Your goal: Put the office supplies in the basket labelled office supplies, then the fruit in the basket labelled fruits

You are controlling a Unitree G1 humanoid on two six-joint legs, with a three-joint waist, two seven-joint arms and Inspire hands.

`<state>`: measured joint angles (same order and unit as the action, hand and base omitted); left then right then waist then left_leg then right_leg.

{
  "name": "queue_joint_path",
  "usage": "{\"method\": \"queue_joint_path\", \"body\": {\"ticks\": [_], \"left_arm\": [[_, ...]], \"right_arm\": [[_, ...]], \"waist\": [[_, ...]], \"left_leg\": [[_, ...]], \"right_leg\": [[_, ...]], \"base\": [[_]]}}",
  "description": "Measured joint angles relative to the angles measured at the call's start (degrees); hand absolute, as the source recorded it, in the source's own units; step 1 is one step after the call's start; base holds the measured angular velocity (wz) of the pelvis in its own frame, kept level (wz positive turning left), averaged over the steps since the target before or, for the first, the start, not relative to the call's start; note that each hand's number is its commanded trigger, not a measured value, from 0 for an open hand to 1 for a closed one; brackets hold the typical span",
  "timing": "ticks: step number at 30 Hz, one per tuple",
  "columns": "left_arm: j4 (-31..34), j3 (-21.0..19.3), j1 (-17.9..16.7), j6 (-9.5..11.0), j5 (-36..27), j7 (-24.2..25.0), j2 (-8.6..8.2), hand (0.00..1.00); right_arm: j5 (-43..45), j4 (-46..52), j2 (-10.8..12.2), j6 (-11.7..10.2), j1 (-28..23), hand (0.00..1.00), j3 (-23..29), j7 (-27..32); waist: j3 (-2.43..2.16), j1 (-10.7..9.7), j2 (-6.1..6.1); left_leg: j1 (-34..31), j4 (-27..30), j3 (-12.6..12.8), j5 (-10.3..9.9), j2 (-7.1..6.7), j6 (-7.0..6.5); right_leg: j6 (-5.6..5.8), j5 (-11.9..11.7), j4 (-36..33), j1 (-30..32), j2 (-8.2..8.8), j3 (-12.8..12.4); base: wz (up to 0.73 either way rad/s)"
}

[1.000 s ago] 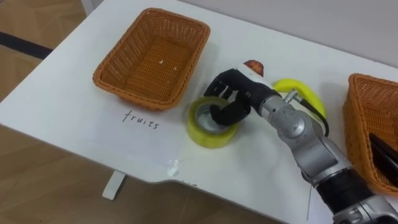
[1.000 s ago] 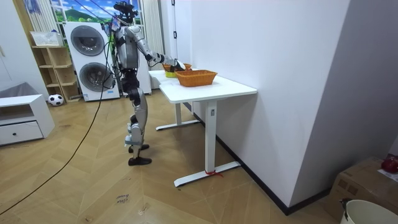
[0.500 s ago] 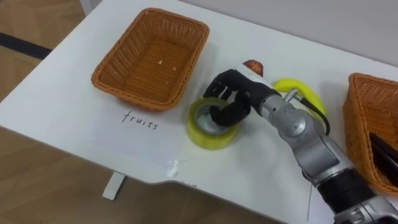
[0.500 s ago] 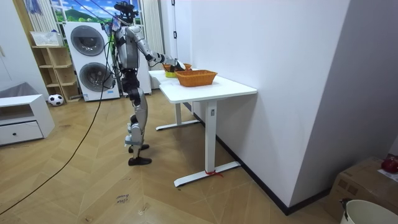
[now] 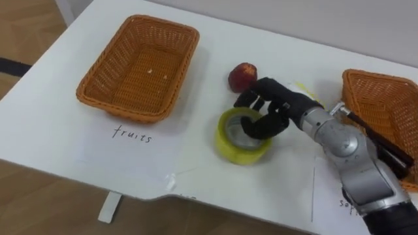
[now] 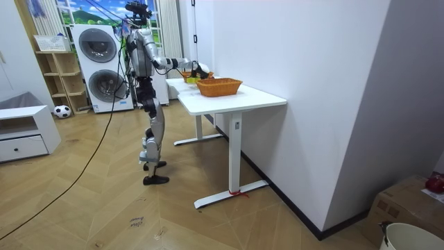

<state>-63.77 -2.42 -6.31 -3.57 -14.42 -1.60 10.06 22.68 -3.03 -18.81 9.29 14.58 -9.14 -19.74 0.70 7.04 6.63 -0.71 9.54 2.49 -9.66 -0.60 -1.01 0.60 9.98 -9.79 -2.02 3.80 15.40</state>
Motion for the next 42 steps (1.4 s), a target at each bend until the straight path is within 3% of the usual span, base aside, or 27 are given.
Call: {"method": "queue_joint_path", "body": {"ticks": [6, 17, 23, 31, 42], "left_arm": [[-0.2, -0.9, -1.6, 0.3, 0.0, 0.0, -0.27, 0.0], [0.2, -1.8, -2.2, 0.6, 0.6, 0.8, -0.3, 0.0], [0.2, -3.7, -2.4, 1.2, 1.7, 1.1, -0.44, 0.0], [0.2, -4.5, -2.3, 1.6, 1.7, 1.2, -0.4, 0.0], [0.0, -7.7, -3.1, 1.6, 1.6, 3.0, -0.34, 0.0]], "right_arm": [[0.6, 2.4, -0.1, 0.1, -0.2, 1.0, 4.4, 0.1], [-0.7, 9.2, -0.8, 0.1, -0.3, 1.0, 6.8, 0.8], [-2.7, 12.0, -0.8, 0.0, -0.3, 1.0, 10.9, 1.3], [-2.7, 12.0, -1.4, 0.0, -0.3, 1.0, 12.0, 3.2], [-4.7, 10.1, -3.8, -0.1, -0.3, 1.0, 18.8, 7.0]], "waist": [[-0.62, -2.3, -0.8], [-0.67, -2.7, -0.68], [-0.74, -2.6, -0.54], [-0.42, -3.2, 0.26], [-0.22, -3.9, 0.86]], "left_leg": [[1.5, -0.4, 0.6, 0.0, 0.19, -0.01], [2.2, -0.4, 0.8, 0.0, 0.22, 0.0], [2.4, -0.6, 0.8, 0.0, 0.22, 0.0], [2.4, -0.5, 0.7, 0.0, 0.24, 0.0], [2.6, -0.4, 1.6, -0.1, 0.54, 0.01]], "right_leg": [[0.03, 0.0, -0.1, -1.2, -0.2, -0.9], [0.03, 0.0, 0.0, -1.9, -0.28, -1.1], [0.03, 0.0, 0.0, -1.9, -0.28, -1.1], [0.03, 0.0, 0.0, -1.8, -0.28, -1.1], [0.03, 0.0, 0.0, -1.8, -0.36, -1.6]], "base": [[-0.07], [0.0], [0.0], [0.0], [-0.02]]}}
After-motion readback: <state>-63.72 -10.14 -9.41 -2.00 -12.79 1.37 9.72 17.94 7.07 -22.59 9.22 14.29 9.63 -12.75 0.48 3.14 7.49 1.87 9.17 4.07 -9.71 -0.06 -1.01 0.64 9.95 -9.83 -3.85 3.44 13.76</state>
